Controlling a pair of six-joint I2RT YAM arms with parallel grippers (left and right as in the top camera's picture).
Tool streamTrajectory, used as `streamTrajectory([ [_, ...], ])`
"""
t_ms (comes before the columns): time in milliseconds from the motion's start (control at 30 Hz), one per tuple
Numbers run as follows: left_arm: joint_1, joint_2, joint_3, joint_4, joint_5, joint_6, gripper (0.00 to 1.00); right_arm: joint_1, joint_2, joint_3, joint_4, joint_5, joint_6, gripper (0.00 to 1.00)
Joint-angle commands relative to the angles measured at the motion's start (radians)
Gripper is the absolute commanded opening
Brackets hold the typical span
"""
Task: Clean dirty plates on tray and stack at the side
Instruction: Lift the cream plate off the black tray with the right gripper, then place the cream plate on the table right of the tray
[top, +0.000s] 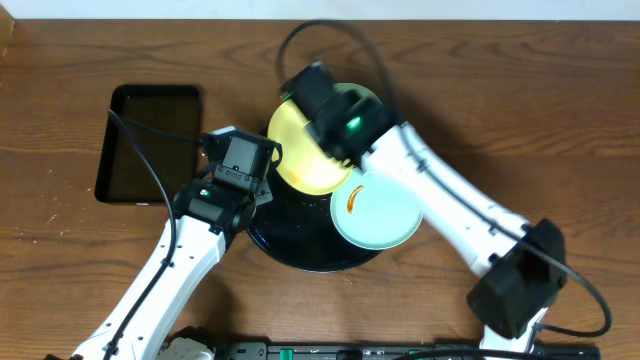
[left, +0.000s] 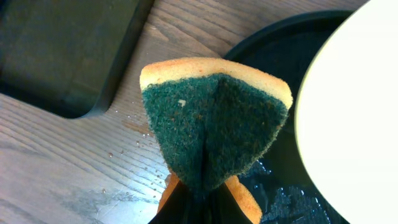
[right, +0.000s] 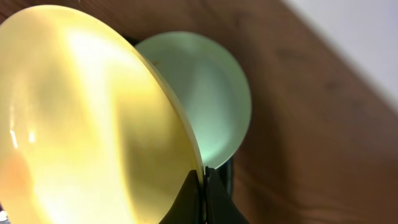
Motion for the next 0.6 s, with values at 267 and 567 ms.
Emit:
streamTrajectory([
  [267, 0.004, 0.002, 0.011, 0.002, 0.018, -0.010, 0.08, -0.425, -0.035, 0.016, -0.071, -0.730, 0.081, 0.01],
  [567, 0.004, 0.002, 0.011, 0.002, 0.040, -0.013, 0.08, -0.721, -0.035, -0.050, -0.082, -0.859, 0.090, 0.01],
])
